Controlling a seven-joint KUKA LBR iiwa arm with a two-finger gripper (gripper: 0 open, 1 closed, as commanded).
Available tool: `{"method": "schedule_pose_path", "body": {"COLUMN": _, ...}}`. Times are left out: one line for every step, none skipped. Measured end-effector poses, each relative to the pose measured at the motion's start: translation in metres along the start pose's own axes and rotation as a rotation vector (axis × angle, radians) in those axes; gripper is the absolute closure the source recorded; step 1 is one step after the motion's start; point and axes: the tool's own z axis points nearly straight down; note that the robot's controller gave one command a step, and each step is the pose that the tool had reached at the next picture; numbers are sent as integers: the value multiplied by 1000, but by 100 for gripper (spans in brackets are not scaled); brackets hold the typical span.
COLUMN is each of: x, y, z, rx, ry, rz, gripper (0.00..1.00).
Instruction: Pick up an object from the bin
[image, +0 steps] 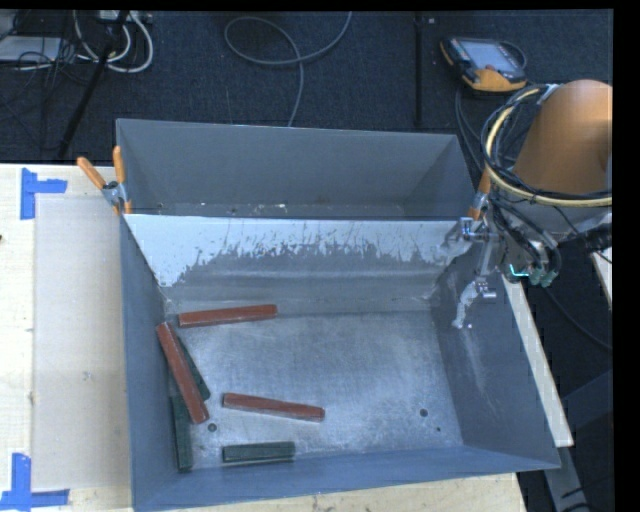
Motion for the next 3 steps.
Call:
{"method": "schedule_pose_path", "body": {"x": -1, "y": 1, "z": -5, "rx": 1, "ry": -8, "rz": -5, "gripper": 100}}
{"method": "schedule_pose_path", "body": {"x": -1, "y": 1, "z": -5, "rx": 1, "ry": -8, "rz": -5, "gripper": 100}}
{"method": "schedule_pose_path", "body": {"x": 5, "y": 9, "z": 54, "rx": 2, "ry": -12, "rz": -15, "gripper": 100}}
